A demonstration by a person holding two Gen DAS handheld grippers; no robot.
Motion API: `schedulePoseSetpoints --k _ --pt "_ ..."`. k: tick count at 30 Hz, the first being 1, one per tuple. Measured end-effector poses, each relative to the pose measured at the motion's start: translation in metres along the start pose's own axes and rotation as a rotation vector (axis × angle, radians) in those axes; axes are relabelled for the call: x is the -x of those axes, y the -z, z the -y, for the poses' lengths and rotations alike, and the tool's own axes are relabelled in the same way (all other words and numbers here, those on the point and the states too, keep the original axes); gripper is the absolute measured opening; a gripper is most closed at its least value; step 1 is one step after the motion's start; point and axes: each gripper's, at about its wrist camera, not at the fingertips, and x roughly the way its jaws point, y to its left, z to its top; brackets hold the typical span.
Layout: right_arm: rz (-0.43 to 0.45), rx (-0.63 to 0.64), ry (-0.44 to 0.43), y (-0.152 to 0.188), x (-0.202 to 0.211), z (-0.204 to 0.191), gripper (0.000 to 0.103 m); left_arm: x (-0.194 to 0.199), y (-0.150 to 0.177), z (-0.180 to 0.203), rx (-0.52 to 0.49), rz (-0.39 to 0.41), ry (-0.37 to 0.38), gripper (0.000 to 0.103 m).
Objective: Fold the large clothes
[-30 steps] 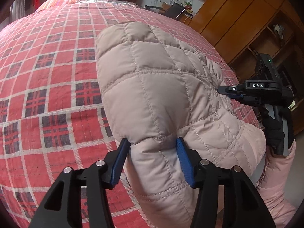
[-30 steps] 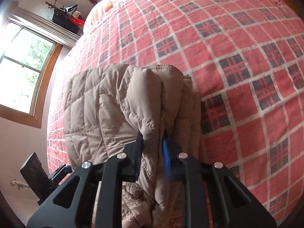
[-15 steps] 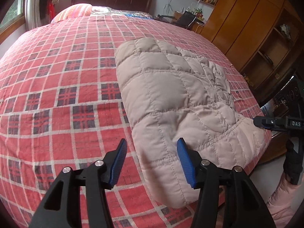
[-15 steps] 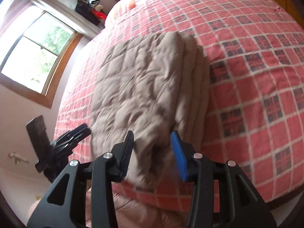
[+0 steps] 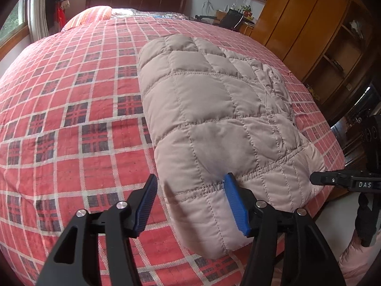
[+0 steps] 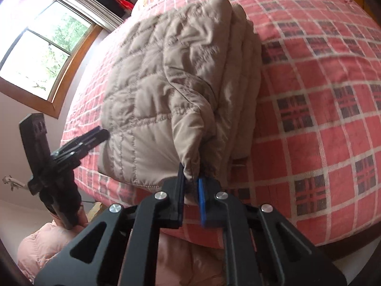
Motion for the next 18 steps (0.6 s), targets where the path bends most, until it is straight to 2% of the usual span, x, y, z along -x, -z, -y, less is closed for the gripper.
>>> schedulePoseSetpoints --k 5,18 --pt "-0.046 -0.046 -0.017 0.002 -0.028 0.017 0.009 -0.009 0.001 -0.003 0.001 -0.013 0.004 0.064" --pt "-0.038 -0.047 -0.006 0.002 -0.045 0.021 0.007 -0.010 0.007 0.000 -0.011 0.015 -0.012 0.064"
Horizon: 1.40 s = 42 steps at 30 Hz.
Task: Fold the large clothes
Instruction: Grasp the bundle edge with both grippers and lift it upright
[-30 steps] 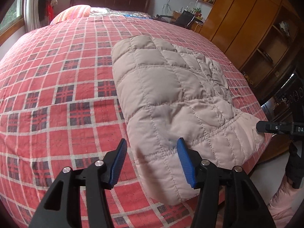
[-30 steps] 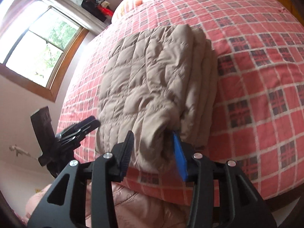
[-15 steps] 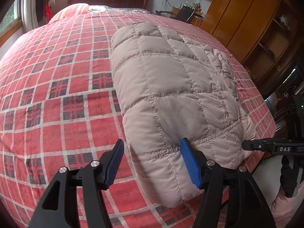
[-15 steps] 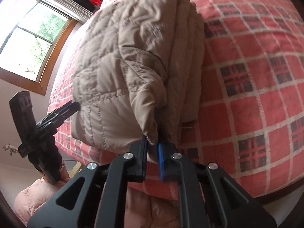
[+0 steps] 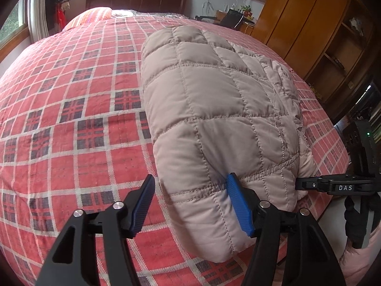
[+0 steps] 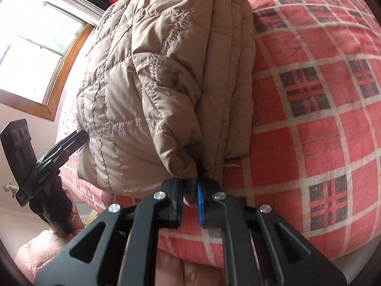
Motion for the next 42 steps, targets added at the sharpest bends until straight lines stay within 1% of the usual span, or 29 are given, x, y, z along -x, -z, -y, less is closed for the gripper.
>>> schedulePoseSetpoints --k 5,9,10,11,12,13,14,16,18,19,20,22,25,28,30,31,33,36,38,40,42 --pt "-0.012 0.005 0.008 -0.001 0.009 0.000 0.009 0.001 0.000 0.000 -0.009 0.006 -0.003 0.065" --pt "0.023 0.058 0.048 -0.003 0.028 -0.017 0.016 0.005 -0.002 0.002 -0.020 0.011 -0.014 0.066" --pt "0.039 0.069 0.055 -0.003 0.033 -0.022 0.023 0.007 -0.003 0.002 -0.022 0.012 -0.014 0.066" --pt "0.060 0.077 0.059 -0.004 0.040 -0.025 0.032 0.008 -0.004 0.002 -0.023 0.013 -0.015 0.066" --pt "0.077 0.084 0.067 -0.004 0.046 -0.028 0.038 0.009 -0.004 0.003 -0.026 0.014 -0.017 0.066" --pt "0.095 0.093 0.080 -0.006 0.051 -0.030 0.048 0.010 -0.006 0.003 -0.028 0.015 -0.019 0.066" --pt "0.119 0.100 0.096 -0.008 0.057 -0.032 0.054 0.011 -0.006 0.002 -0.029 0.015 -0.020 0.066" --pt "0.140 0.091 0.094 -0.013 0.066 -0.031 0.057 0.012 -0.008 0.001 -0.027 0.013 -0.016 0.066" --pt "0.147 0.073 0.066 -0.021 0.073 -0.027 0.063 0.014 -0.012 -0.001 -0.023 0.008 -0.007 0.066" --pt "0.152 0.071 0.055 -0.027 0.075 -0.024 0.070 0.016 -0.014 -0.002 -0.019 0.009 0.000 0.066" --pt "0.162 0.071 0.048 -0.032 0.077 -0.022 0.074 0.017 -0.017 -0.003 -0.014 0.013 0.004 0.066" --pt "0.168 0.063 0.039 -0.039 0.077 -0.015 0.075 0.019 -0.023 -0.011 0.007 0.020 0.015 0.067" --pt "0.157 0.046 -0.028 -0.053 0.071 -0.003 0.079 0.014 -0.037 -0.030 0.064 0.000 0.073 0.069" --pt "0.141 0.019 -0.099 -0.066 0.060 0.013 0.081 0.003 -0.048 -0.048 0.104 -0.027 0.144 0.071" --pt "0.125 0.004 -0.139 -0.072 0.052 0.022 0.082 -0.006 -0.051 -0.057 0.121 -0.046 0.211 0.075" --pt "0.116 0.007 -0.161 -0.074 0.048 0.024 0.082 -0.011 -0.052 -0.061 0.132 -0.054 0.233 0.076" --pt "0.104 0.000 -0.197 -0.079 0.038 0.031 0.082 -0.017 -0.053 -0.065 0.144 -0.054 0.296 0.077" --pt "0.091 -0.009 -0.236 -0.085 0.026 0.038 0.086 -0.027 -0.055 -0.066 0.144 -0.061 0.372 0.080" --pt "0.088 -0.016 -0.260 -0.090 0.019 0.043 0.088 -0.038 -0.057 -0.066 0.146 -0.081 0.419 0.081" --pt "0.085 -0.016 -0.283 -0.095 0.013 0.047 0.091 -0.048 -0.059 -0.065 0.155 -0.094 0.463 0.084" --pt "0.074 -0.016 -0.305 -0.099 0.006 0.049 0.093 -0.057 -0.060 -0.065 0.166 -0.107 0.488 0.090"
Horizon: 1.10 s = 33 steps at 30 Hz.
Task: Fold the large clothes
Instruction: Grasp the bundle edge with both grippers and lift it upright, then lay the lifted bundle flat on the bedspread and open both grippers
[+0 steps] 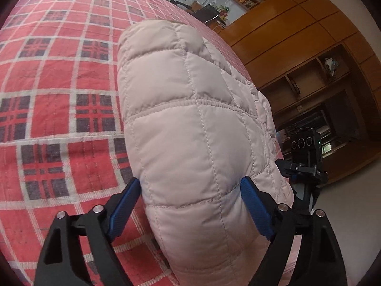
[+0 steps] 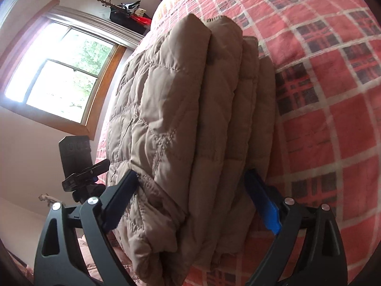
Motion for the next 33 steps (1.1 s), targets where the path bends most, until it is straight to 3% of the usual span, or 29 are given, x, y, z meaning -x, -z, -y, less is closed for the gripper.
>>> schedulePoseSetpoints --k 7,9,11,14,17,23,33 --pt "0.012 0.019 -0.037 -0.004 -0.017 0.006 0.096 -0.016 -0.002 0.004 -0.009 0.004 0.027 0.092" --pt "0.027 0.049 -0.003 -0.003 -0.021 -0.001 0.084 -0.014 0.000 0.007 -0.027 0.014 0.016 0.078" --pt "0.035 0.069 0.004 -0.004 -0.021 -0.007 0.062 -0.010 0.002 0.010 -0.041 0.025 0.009 0.066" --pt "0.044 0.077 -0.028 -0.003 -0.020 -0.012 0.049 -0.003 0.007 0.013 -0.049 0.046 0.023 0.052" --pt "0.062 0.095 -0.022 -0.005 -0.015 -0.022 0.043 0.005 0.010 0.018 -0.064 0.074 0.031 0.047" --pt "0.080 0.172 -0.033 -0.016 -0.007 -0.061 0.041 0.035 0.002 0.021 -0.073 0.144 0.066 0.045" --pt "0.064 0.252 -0.043 -0.095 -0.044 -0.117 0.041 0.082 -0.061 -0.011 -0.059 0.285 -0.025 0.046"
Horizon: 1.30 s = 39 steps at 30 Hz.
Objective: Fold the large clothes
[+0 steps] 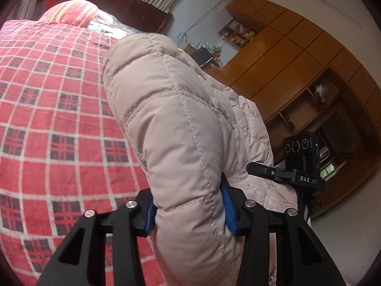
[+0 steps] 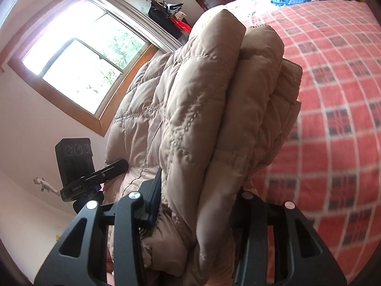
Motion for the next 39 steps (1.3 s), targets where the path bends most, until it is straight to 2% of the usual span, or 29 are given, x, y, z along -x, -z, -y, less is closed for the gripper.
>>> schedulePoseSetpoints --k 5,10,16,18,23,24,27,29,31,35,39 --pt "-0.019 -0.015 -0.020 -0.032 -0.041 0.009 0.041 -0.003 -0.033 -0.039 0.026 0.016 -0.042 0.047" --pt "-0.051 -0.058 -0.028 -0.042 -0.081 0.037 0.041 -0.020 -0.050 -0.076 0.069 0.001 -0.093 0.048" --pt "-0.066 -0.086 -0.065 -0.038 -0.101 0.057 0.041 -0.034 -0.051 -0.109 0.087 -0.011 -0.071 0.053" --pt "-0.071 -0.076 -0.062 -0.022 -0.101 0.065 0.042 -0.037 -0.048 -0.113 0.082 -0.014 -0.074 0.057" --pt "-0.076 -0.115 -0.089 -0.008 -0.104 0.082 0.052 -0.042 -0.040 -0.117 0.081 -0.015 -0.099 0.067" --pt "-0.073 -0.111 -0.084 -0.005 -0.103 0.082 0.053 -0.041 -0.038 -0.115 0.090 -0.016 -0.100 0.069" --pt "-0.069 -0.103 -0.044 0.001 -0.094 0.075 0.065 -0.036 -0.040 -0.110 0.098 -0.018 -0.145 0.074" --pt "-0.057 -0.103 -0.001 0.003 -0.087 0.066 0.077 -0.028 -0.037 -0.101 0.087 -0.016 -0.186 0.077" --pt "-0.030 -0.110 0.015 0.007 -0.070 0.061 0.083 -0.017 -0.033 -0.095 0.070 -0.005 -0.212 0.080" --pt "0.007 -0.094 0.054 0.030 -0.029 0.051 0.084 0.014 -0.010 -0.072 0.028 0.029 -0.304 0.081" --pt "0.028 -0.039 0.195 0.062 -0.001 0.027 0.087 0.034 0.015 -0.049 0.031 0.039 -0.433 0.081"
